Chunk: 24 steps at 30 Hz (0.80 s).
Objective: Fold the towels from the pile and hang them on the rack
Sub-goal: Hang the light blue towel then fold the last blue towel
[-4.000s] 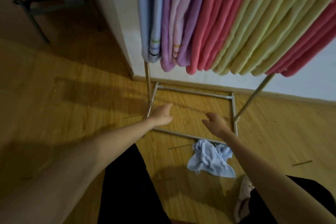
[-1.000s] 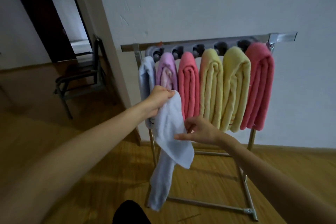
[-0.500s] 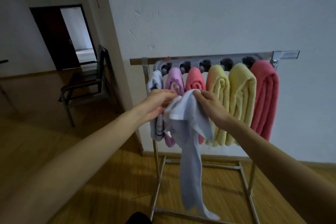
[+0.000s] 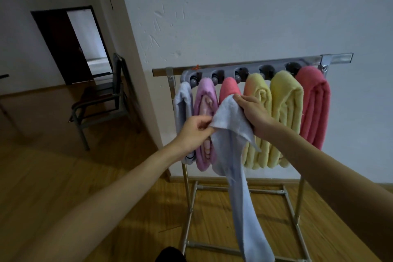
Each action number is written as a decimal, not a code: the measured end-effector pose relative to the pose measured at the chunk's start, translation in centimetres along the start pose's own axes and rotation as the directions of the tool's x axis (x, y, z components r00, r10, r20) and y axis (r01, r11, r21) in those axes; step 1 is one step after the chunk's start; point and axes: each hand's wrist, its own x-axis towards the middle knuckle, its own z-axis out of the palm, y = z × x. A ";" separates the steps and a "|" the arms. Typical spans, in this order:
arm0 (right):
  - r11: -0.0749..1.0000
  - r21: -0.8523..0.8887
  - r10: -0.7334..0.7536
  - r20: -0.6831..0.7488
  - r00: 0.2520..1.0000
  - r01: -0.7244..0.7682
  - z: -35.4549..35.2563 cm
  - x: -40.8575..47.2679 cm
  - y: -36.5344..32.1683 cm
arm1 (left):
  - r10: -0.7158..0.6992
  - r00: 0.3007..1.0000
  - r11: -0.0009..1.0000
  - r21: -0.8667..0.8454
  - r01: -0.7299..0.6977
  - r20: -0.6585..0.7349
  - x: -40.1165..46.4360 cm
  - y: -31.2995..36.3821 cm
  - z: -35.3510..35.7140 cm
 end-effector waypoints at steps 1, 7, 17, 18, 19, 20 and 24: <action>0.999 -0.041 0.012 -0.018 1.000 -0.013 -0.1 -0.1 -0.1 | -0.024 1.000 1.000 -0.004 0.024 -0.008 0.1 -0.1 -0.2; 0.941 -0.281 0.181 -0.058 0.982 -0.190 -1.1 -0.5 -0.1 | -0.059 0.998 0.997 -0.042 0.059 0.009 0.3 0.4 -1.4; 0.897 -0.430 0.172 0.128 0.977 -0.102 -1.7 -1.7 0.9 | -0.101 0.989 0.993 -0.074 0.093 -0.112 1.5 2.1 0.1; 0.928 -0.368 0.118 0.143 0.983 -0.058 -1.8 -2.1 0.9 | -0.126 0.984 0.990 -0.081 0.117 -0.123 1.7 2.1 0.1; 0.945 -0.328 0.052 0.154 0.987 0.001 -1.9 -2.4 1.0 | -0.146 0.981 0.987 -0.081 0.136 -0.125 1.8 2.0 0.1; 0.948 -0.311 -0.013 0.169 0.986 0.066 -2.0 -2.8 1.1 | -0.159 0.980 0.986 -0.074 0.150 -0.121 1.8 1.8 0.0; 0.813 -0.480 -0.179 0.332 0.926 0.329 -1.9 -3.7 2.0 | -0.163 0.980 0.987 -0.024 0.161 -0.113 1.5 1.4 0.0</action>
